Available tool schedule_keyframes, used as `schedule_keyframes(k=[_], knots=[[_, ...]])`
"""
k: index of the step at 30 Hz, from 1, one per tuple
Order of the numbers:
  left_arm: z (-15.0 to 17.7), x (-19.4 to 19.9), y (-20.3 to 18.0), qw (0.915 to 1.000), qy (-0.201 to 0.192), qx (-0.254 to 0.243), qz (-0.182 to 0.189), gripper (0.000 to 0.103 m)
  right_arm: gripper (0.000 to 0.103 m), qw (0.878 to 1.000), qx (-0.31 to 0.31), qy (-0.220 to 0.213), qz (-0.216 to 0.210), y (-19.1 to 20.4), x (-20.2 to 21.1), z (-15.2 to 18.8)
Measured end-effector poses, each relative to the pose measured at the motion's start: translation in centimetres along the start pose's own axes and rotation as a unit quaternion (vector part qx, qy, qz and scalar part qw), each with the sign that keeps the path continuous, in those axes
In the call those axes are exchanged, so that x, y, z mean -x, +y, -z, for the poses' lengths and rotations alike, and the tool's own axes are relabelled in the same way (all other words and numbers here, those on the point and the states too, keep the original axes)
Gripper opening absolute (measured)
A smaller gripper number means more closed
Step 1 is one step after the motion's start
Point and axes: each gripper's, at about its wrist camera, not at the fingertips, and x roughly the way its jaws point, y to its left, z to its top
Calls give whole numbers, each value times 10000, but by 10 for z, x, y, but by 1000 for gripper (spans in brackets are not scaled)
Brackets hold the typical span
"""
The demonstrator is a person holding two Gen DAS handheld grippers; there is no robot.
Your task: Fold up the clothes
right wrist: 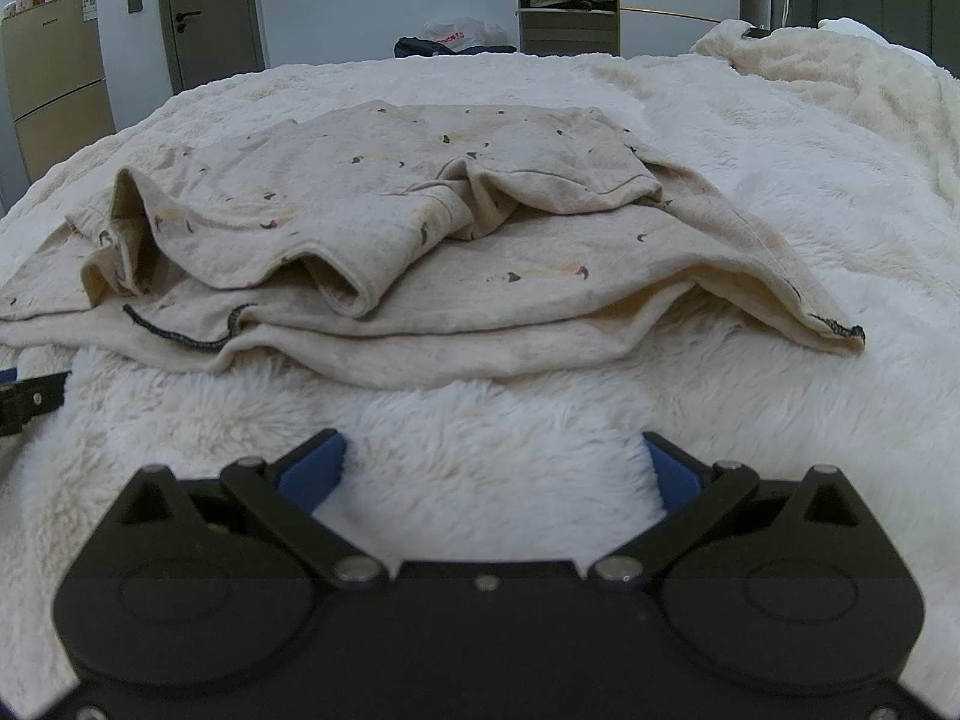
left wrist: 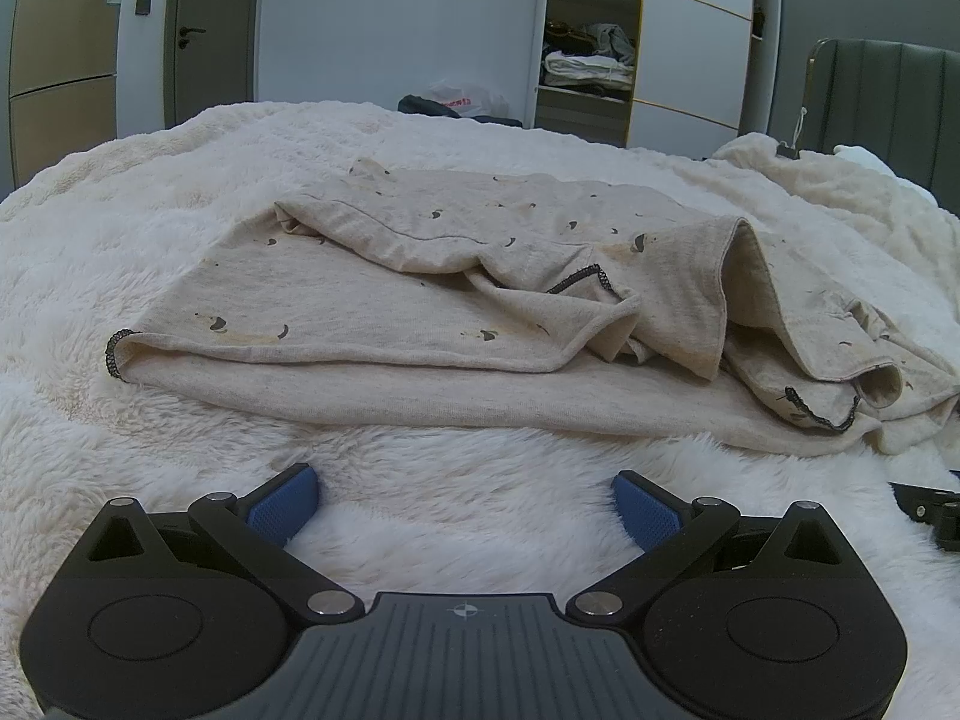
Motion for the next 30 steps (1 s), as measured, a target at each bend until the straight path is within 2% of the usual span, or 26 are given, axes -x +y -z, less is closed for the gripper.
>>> schedule_keyframes(k=[30], knots=[[1,3,3,10000,-3,18,19,103,103,10000,0,0,-1,0,0,0]])
